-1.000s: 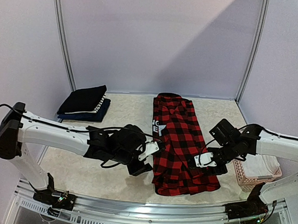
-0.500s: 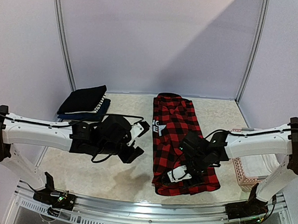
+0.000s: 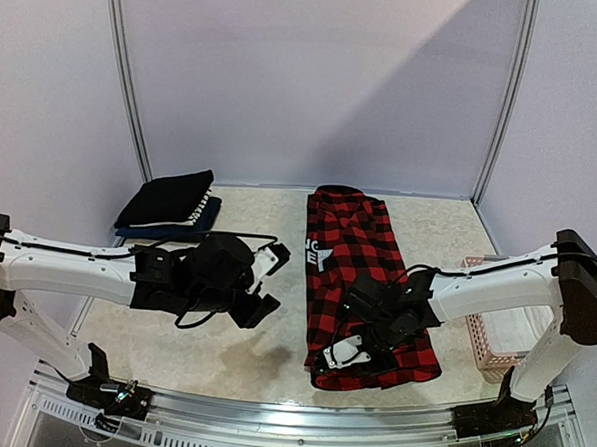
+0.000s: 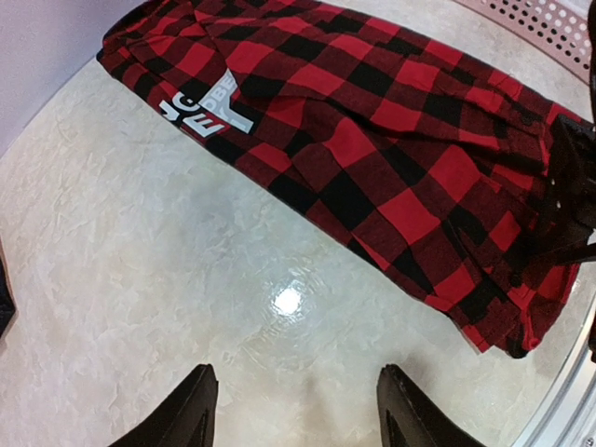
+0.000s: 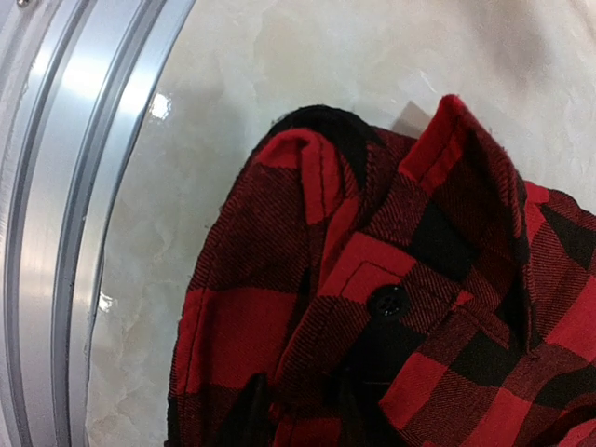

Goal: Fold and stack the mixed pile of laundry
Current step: Adjust the rectangle-folded shirt at the center of the board, then fold the rectangle-folded shirt at the center of the board.

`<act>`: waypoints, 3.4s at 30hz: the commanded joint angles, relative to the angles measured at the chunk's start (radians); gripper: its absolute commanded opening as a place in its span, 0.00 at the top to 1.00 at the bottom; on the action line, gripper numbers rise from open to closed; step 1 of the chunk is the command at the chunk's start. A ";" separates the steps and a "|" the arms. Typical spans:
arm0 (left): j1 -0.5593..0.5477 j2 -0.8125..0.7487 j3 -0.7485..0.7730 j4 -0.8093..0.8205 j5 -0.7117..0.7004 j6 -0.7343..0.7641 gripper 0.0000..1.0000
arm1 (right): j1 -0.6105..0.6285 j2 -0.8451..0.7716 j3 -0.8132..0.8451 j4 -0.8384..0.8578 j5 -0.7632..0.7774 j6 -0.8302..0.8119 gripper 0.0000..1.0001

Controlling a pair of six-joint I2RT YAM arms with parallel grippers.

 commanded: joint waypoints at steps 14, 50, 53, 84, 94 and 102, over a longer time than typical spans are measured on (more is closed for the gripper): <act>0.013 -0.044 -0.027 0.003 0.022 -0.004 0.40 | 0.007 -0.183 0.026 -0.248 0.039 -0.031 0.96; -0.289 0.649 0.504 -0.189 0.196 0.464 0.30 | -0.293 -0.735 -0.322 -0.266 -0.018 -0.075 0.40; -0.289 0.682 0.532 -0.208 0.216 0.458 0.30 | -0.322 -0.744 -0.317 -0.270 -0.036 -0.083 0.40; -0.293 0.794 0.684 -0.376 0.139 0.375 0.05 | -0.361 -0.584 -0.443 -0.166 -0.119 -0.224 0.07; -0.295 0.728 0.577 -0.298 0.157 0.374 0.63 | -0.359 -0.561 -0.526 -0.054 -0.074 -0.266 0.19; -0.285 0.707 0.574 -0.300 0.109 0.366 1.00 | -0.360 -0.526 -0.441 -0.126 -0.101 -0.241 0.85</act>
